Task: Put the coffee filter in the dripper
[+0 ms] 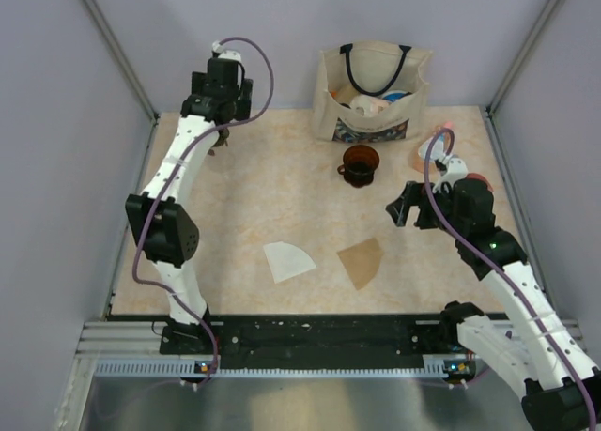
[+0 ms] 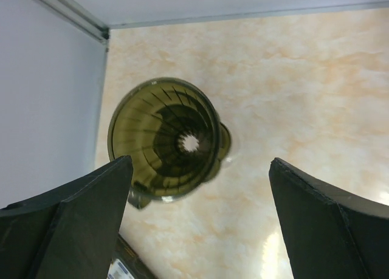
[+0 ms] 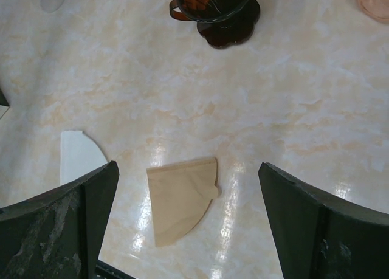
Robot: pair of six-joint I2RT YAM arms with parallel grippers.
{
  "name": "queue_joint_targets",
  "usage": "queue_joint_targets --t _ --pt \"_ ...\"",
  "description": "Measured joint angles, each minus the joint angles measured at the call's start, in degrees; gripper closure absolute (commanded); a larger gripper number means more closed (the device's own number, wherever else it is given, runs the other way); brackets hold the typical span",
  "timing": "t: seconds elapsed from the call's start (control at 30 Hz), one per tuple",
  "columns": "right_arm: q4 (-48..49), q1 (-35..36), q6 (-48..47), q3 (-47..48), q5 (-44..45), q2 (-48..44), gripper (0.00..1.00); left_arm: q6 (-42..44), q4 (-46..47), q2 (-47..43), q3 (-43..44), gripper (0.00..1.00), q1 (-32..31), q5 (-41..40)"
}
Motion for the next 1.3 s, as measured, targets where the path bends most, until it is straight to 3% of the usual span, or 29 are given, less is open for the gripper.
queue_joint_targets --t 0.1,0.2,0.4,0.53,0.77,0.93,1.3 --pt "-0.33 0.0 0.07 0.0 0.15 -0.33 0.01 -4.35 -0.07 -7.58 -4.52 0.01 -0.26 5.46" --pt "-0.61 0.0 0.2 -0.04 -0.57 -0.61 0.01 -11.04 1.31 -21.55 -15.21 0.01 -0.94 10.6" --pt "1.75 0.0 2.19 -2.23 -6.71 0.07 0.01 -29.49 9.44 -54.12 -49.03 0.01 -2.08 21.14" --pt "5.29 0.96 4.46 -3.41 -11.47 4.35 0.01 -39.26 10.45 -65.22 -67.28 0.01 -3.69 28.7" --pt "15.72 14.38 9.7 -5.03 -12.09 18.14 0.02 -49.51 7.02 -73.68 -85.29 0.06 -7.15 39.65" --pt "22.29 20.04 13.92 -3.08 -12.7 32.39 0.04 -53.29 9.62 -75.71 -93.66 0.28 -7.78 44.96" --pt "30.93 27.98 20.39 5.68 -13.03 52.68 0.11 -58.75 22.67 -63.25 -100.13 0.64 -12.07 47.21"
